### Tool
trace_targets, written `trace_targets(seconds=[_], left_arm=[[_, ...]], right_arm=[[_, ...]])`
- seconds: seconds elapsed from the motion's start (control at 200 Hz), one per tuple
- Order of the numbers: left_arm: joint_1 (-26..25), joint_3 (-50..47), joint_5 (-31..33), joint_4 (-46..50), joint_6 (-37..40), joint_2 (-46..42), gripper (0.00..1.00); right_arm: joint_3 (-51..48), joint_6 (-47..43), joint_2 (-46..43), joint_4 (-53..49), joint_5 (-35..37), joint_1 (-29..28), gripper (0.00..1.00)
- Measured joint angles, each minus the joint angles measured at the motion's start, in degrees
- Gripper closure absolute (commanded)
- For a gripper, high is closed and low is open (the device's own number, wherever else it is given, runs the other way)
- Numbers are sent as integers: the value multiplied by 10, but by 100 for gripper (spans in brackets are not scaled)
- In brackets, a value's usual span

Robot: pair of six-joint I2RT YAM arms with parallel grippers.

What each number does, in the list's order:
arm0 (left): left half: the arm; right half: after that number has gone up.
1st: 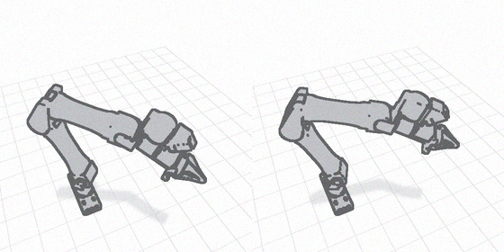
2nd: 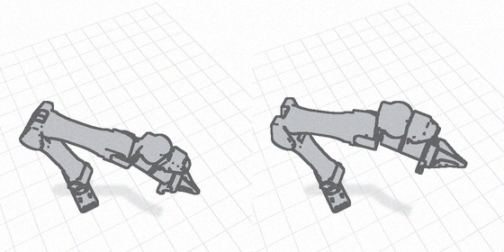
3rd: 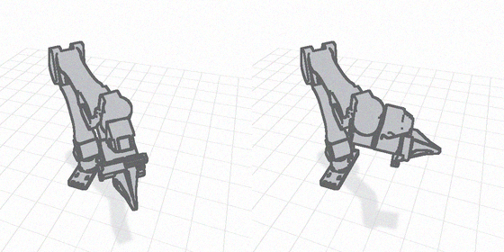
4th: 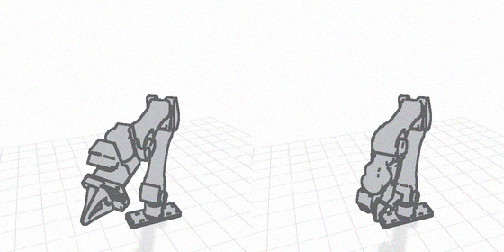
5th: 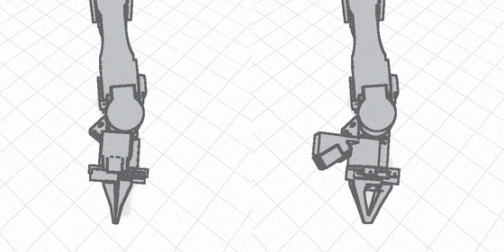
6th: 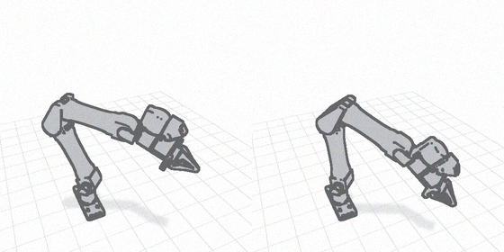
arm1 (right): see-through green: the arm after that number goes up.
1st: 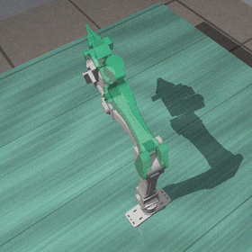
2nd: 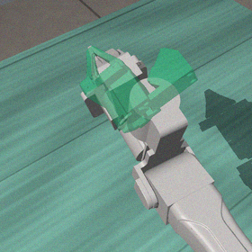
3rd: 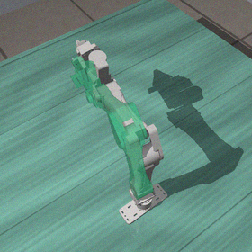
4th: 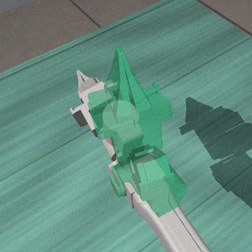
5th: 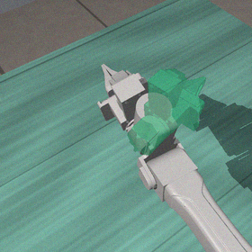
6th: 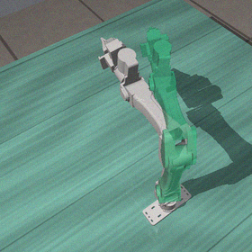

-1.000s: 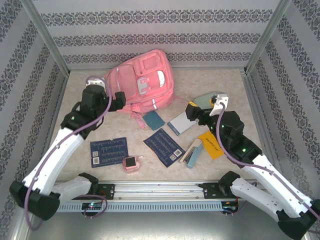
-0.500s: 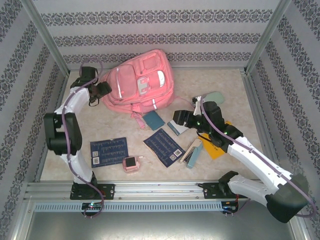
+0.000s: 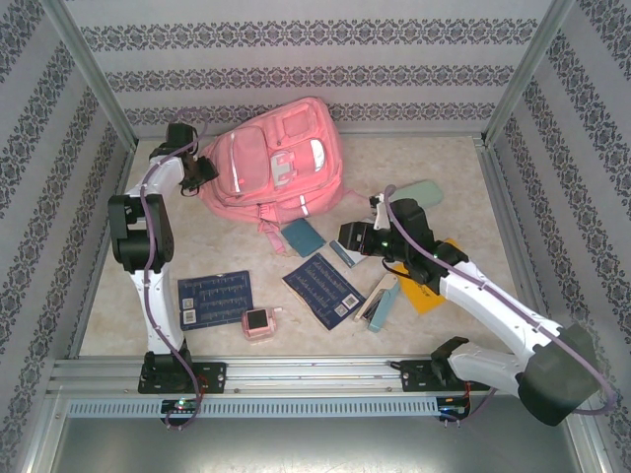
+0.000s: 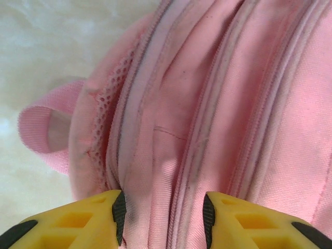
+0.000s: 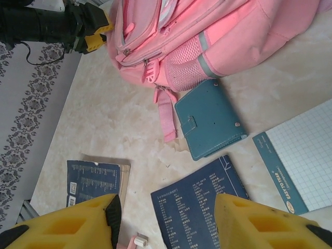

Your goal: Pack the student bag

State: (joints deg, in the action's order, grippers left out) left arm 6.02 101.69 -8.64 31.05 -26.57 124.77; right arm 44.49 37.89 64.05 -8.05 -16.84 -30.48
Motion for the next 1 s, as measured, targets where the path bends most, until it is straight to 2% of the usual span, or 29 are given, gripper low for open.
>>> trace_targets(seconds=[0.285,0.545,0.605,0.724,0.744,0.814,0.894,1.004], left_arm=[[3,-35,27,-2,5,-28,59],[8,-4,8,-2,0,17,66],[9,-3,4,-5,-9,23,72],[9,-2,-11,-13,-31,23,97],[9,-2,-15,-15,-38,23,100],[9,-2,-28,-21,-56,23,100],[9,-2,-45,-26,-85,22,100],[9,-5,-66,-28,-138,7,100]], right_arm=[[-8,15,44,46,-4,0,51],[-10,19,59,56,-6,0,60],[-11,18,59,58,-6,-1,65],[-12,21,65,62,-6,-5,71],[-12,21,66,63,-6,-7,72],[-12,21,69,64,-5,-12,71],[-12,22,69,65,-5,-16,56],[-9,31,77,64,-11,-15,56]])
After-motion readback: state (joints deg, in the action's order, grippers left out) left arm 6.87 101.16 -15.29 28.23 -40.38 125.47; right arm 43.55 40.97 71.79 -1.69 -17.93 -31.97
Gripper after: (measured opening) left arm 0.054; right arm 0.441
